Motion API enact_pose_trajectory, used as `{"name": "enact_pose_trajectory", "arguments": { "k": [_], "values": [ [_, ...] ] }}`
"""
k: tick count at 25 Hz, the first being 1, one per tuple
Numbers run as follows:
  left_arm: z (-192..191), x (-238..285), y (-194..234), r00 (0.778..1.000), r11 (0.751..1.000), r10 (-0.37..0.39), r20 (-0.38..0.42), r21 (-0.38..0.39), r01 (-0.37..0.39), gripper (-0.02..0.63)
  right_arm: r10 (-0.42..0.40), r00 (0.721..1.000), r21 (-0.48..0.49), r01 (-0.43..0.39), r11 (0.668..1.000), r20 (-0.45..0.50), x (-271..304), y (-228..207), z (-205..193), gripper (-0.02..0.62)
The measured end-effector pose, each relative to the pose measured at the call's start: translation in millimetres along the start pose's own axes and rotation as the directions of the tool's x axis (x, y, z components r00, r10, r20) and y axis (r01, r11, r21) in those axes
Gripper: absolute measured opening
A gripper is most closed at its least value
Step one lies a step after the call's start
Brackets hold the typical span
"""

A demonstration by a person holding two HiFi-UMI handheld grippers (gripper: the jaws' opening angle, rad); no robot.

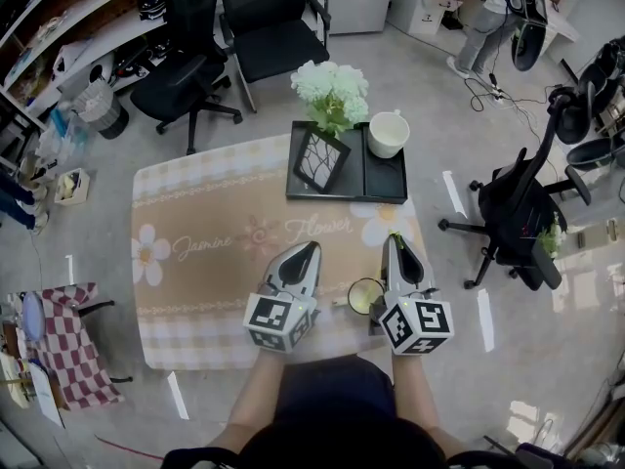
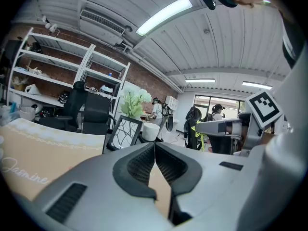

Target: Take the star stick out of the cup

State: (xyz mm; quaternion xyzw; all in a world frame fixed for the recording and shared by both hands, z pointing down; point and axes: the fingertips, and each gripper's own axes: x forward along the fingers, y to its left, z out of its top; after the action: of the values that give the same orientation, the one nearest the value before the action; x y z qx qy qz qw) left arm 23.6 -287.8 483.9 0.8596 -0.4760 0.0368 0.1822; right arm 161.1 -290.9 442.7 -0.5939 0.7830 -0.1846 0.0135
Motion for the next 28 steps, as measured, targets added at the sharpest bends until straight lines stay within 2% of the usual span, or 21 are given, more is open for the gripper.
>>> {"name": "enact_pose_trajectory", "arguments": {
  "k": [28],
  "values": [
    [0.2,-6.0,-19.0,0.999,0.999,-0.043,-0.011,0.028,0.043,0.012,0.007,0.995,0.001,-0.008,1.0,0.103,-22.8,3.9,18.7,0.017]
  ]
}}
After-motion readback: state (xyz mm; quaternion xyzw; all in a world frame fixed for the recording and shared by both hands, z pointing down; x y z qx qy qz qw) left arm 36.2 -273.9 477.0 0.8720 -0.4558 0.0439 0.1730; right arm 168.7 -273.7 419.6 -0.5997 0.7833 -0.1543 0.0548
